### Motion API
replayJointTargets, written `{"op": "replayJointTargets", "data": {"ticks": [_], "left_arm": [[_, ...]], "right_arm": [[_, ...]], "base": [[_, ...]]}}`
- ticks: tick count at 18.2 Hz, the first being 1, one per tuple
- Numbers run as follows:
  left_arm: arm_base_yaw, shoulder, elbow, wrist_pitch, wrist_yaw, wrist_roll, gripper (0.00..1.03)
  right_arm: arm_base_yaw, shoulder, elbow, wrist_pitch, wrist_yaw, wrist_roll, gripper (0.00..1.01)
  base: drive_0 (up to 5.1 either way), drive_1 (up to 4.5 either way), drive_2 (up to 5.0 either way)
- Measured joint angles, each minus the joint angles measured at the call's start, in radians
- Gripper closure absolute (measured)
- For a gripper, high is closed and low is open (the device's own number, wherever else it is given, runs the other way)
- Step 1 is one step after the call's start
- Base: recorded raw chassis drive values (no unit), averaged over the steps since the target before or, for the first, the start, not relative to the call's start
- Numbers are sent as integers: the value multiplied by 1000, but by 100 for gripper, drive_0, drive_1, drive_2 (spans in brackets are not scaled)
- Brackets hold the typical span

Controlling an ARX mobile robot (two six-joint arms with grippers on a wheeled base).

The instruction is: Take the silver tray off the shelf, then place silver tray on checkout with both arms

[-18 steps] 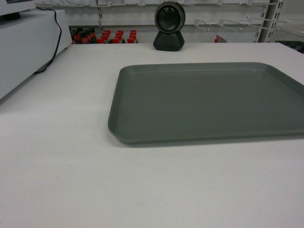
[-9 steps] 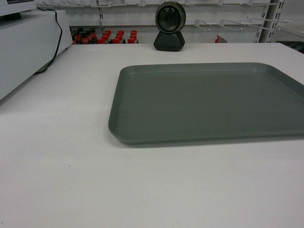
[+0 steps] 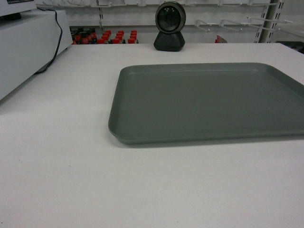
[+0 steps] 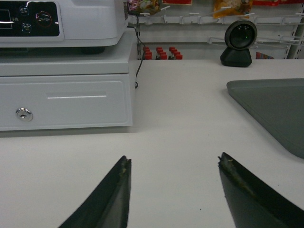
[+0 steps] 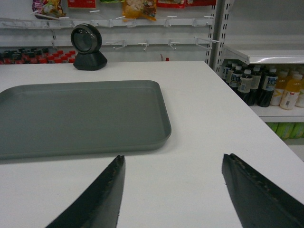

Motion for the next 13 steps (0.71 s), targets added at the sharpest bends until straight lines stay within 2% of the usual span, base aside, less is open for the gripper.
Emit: {"op": "replayJointTargets", "data": {"ticks": [1, 2, 7, 13], "left_arm": [[0, 0, 0, 0, 0, 0, 9], [0, 0, 0, 0, 0, 1, 5], [0, 0, 0, 3, 0, 1, 5], [0, 0, 0, 2, 0, 1, 5]], "right_arm": [[0, 0, 0, 0, 0, 0, 3], [0, 0, 0, 0, 0, 0, 3], [0, 0, 0, 3, 0, 0, 3], [0, 0, 0, 2, 0, 0, 3]], "base": [[0, 0, 0], [0, 0, 0], [0, 0, 0], [1, -422, 424]]}}
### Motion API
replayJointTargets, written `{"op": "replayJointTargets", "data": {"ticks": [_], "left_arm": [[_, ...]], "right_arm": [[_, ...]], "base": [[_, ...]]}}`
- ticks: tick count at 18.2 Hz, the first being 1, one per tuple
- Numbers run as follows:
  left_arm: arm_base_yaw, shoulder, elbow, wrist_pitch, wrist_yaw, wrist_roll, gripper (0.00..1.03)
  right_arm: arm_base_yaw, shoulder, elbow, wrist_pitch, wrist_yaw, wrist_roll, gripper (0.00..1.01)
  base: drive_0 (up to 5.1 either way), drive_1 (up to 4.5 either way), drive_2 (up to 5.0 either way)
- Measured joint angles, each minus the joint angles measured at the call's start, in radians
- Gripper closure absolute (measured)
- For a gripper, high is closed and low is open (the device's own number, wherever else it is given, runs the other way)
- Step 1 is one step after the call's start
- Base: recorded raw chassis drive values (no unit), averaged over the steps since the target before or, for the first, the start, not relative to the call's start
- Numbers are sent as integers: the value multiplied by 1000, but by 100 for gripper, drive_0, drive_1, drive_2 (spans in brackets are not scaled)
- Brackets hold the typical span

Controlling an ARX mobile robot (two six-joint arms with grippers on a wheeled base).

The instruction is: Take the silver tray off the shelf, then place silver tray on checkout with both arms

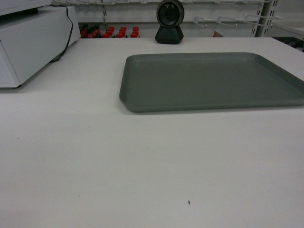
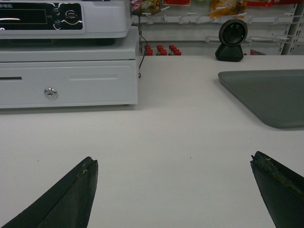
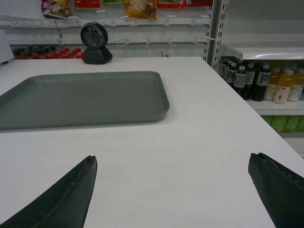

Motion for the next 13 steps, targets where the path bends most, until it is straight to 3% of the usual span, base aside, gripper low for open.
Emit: {"op": "replayJointTargets", "data": {"ticks": [13], "left_arm": [[0, 0, 0, -3, 0, 0, 5]], "right_arm": [[0, 0, 0, -1, 0, 0, 3]], "base": [[1, -422, 424]]}}
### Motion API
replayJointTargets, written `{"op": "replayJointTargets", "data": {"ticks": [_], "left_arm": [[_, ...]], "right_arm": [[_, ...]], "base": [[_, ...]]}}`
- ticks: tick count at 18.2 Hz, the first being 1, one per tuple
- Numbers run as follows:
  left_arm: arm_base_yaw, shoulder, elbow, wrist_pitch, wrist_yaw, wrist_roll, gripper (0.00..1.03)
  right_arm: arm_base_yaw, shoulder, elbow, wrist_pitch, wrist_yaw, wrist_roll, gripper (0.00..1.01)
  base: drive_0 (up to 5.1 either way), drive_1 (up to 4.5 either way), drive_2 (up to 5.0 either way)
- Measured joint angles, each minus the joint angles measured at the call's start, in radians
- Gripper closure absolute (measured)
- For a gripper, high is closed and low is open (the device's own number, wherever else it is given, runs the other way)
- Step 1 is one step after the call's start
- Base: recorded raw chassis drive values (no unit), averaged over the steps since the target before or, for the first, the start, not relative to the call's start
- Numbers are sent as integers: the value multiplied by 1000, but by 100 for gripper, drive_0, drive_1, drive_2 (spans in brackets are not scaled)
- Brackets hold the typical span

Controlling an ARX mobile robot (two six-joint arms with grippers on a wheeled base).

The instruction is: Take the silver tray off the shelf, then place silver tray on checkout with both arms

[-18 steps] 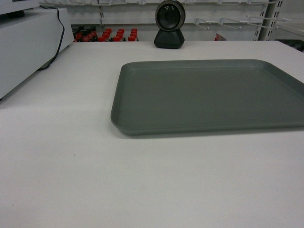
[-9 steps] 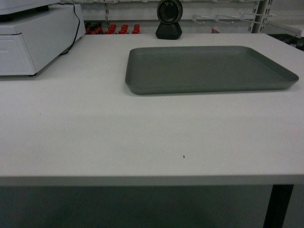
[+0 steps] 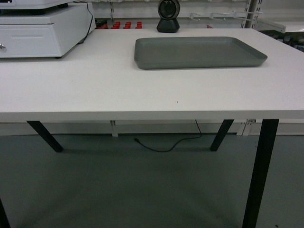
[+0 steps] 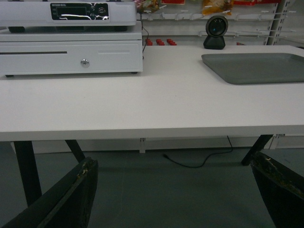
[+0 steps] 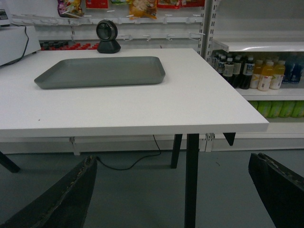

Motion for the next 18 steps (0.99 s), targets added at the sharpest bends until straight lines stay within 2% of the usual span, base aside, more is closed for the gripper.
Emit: {"op": "replayJointTargets", "data": {"ticks": [12, 18], "left_arm": [[0, 0, 0, 2, 0, 0, 5], [0, 0, 0, 4, 0, 0, 5]], "right_arm": [[0, 0, 0, -2, 0, 0, 3], [0, 0, 0, 1, 0, 0, 3]], "base": [[-4, -428, 421], [0, 0, 0]]}}
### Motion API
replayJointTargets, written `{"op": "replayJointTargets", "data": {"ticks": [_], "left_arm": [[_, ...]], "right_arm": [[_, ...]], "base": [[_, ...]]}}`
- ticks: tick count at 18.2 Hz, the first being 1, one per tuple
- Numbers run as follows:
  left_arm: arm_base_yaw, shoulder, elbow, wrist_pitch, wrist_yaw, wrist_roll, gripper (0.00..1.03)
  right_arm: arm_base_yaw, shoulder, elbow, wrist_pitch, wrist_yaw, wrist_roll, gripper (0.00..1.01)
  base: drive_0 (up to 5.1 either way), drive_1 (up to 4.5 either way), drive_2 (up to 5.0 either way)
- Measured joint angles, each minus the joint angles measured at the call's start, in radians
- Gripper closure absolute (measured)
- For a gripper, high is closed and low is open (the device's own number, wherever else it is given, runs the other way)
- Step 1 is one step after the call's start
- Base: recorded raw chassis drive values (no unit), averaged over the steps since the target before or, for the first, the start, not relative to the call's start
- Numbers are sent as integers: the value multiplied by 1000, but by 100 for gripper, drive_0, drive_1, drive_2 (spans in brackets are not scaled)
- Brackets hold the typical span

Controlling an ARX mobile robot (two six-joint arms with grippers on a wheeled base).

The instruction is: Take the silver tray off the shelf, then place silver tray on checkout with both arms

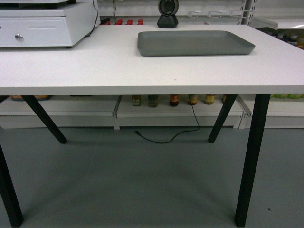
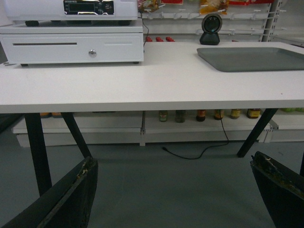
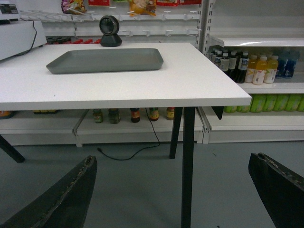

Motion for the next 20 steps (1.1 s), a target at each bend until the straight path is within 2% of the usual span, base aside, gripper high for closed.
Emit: {"op": "replayJointTargets", "data": {"ticks": [20], "left_arm": [[0, 0, 0, -5, 0, 5, 5]], "right_arm": [[0, 0, 0, -3, 0, -3, 3]], "base": [[0, 0, 0]]}}
